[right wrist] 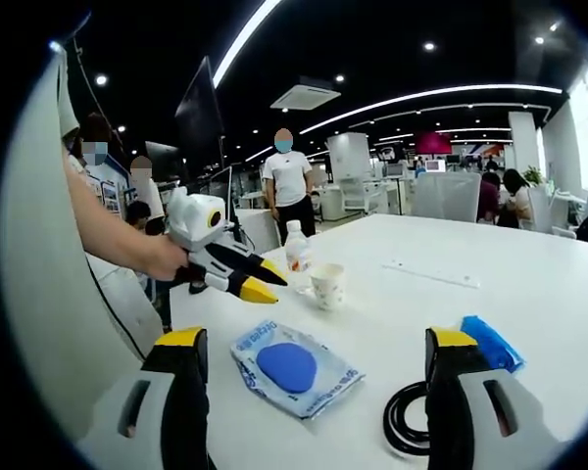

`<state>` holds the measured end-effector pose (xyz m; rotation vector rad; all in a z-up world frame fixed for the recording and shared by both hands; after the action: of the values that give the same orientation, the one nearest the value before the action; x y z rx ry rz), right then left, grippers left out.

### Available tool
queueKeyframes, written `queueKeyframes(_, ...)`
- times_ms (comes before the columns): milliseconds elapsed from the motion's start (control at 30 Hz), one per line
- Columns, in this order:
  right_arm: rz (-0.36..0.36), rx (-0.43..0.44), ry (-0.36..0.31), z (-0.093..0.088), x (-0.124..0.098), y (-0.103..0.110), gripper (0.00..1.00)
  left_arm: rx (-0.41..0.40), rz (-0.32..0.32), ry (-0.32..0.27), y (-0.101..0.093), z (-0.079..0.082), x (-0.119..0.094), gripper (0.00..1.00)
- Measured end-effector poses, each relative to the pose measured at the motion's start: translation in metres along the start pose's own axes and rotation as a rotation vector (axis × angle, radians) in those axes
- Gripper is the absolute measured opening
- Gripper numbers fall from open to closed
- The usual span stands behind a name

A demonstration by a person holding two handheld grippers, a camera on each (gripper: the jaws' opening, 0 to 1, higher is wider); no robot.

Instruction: Arrange the tabletop items into an orderly group along one side of the table until the central work area is clear of visible clutter.

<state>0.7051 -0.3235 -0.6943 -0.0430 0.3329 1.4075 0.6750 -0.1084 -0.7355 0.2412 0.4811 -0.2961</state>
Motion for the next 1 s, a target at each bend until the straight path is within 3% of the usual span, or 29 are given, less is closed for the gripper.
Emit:
queueKeyframes(467,0.003,0.029,0.003,-0.014,0.002,0.002,0.81,-0.031,0.0,0.02,-0.01,-0.017,-0.01,0.22)
queueKeyframes(1000,0.047,0.041,0.043,-0.036,0.018,0.009,0.76,-0.054,0.008,0.103,-0.019,-0.061,-0.027,0.24)
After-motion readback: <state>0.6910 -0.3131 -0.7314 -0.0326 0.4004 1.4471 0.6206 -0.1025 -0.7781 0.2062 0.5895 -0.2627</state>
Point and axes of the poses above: the point that each gripper's makers call its tool centre point, and the gripper's own axes: x roughly forward along the fingers, y roughly to its left, z roughly out of its top, the point moved 4 cm from there along -x, roughly backward along the fingers, and after that the axes turned 9 degrees about z, right-handed, at the moved point
